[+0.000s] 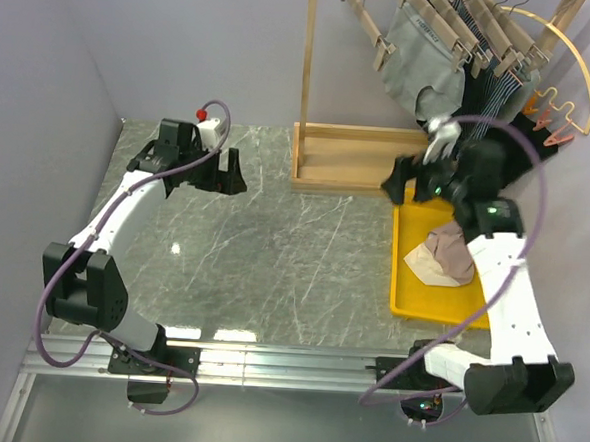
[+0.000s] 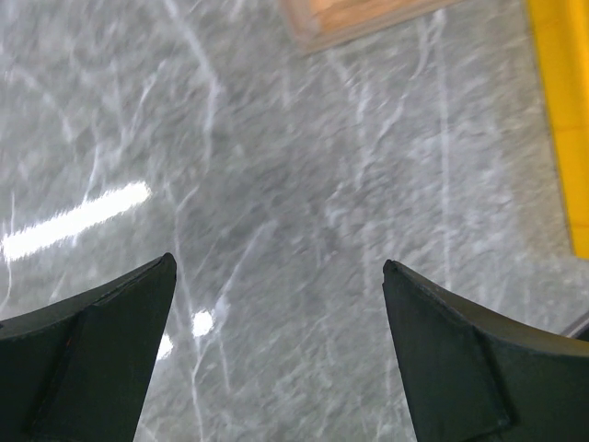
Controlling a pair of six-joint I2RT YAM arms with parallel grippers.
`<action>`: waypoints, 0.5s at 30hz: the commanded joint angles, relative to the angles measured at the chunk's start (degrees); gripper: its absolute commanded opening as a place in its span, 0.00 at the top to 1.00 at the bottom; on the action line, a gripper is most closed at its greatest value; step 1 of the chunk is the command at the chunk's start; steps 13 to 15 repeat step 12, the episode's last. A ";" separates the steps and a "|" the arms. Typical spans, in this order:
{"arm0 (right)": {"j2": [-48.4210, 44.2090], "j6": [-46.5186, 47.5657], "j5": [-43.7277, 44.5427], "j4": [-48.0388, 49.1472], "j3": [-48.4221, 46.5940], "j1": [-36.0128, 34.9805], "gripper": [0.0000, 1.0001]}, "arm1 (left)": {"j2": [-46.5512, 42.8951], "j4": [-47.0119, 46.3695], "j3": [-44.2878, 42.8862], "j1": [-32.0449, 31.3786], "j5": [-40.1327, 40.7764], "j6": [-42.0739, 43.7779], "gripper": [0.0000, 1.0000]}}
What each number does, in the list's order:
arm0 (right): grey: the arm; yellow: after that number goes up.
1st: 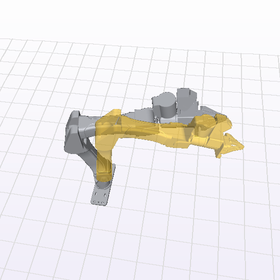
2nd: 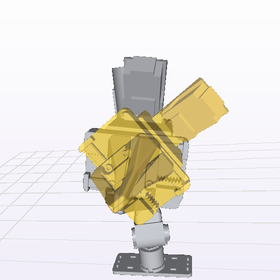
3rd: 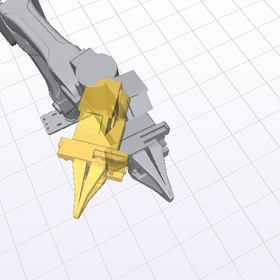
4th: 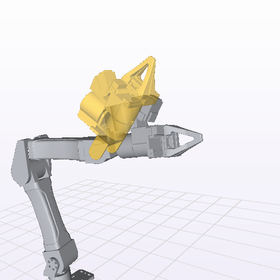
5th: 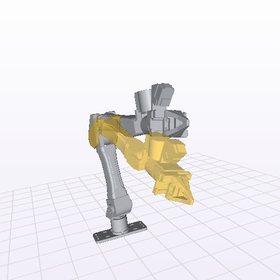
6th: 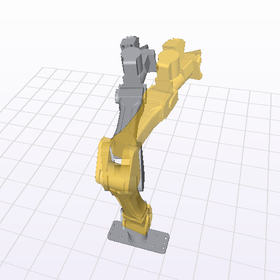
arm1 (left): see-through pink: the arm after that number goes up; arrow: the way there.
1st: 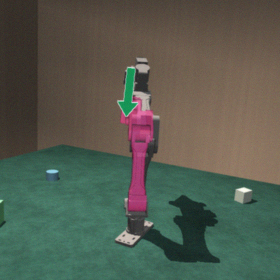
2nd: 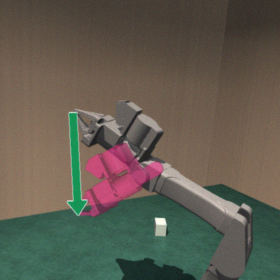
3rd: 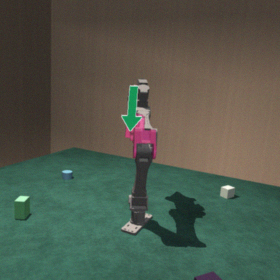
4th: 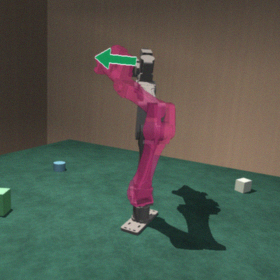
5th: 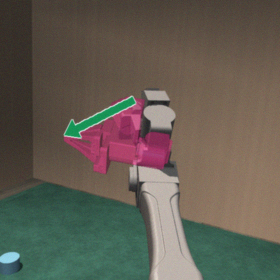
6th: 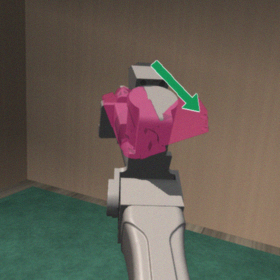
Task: Clip the underwear to the hanger
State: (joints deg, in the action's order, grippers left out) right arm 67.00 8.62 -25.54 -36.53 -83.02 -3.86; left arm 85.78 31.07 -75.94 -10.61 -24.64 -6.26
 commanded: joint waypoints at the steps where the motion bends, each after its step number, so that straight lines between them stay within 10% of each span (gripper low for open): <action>1: -3.70 -3.16 -0.48 1.19 13.47 0.25 0.02 | -2.19 -1.53 3.24 0.59 2.67 1.16 0.01; 15: -10.22 -6.95 5.84 9.03 31.79 0.08 0.02 | -6.23 -6.81 10.02 0.59 1.09 2.48 0.00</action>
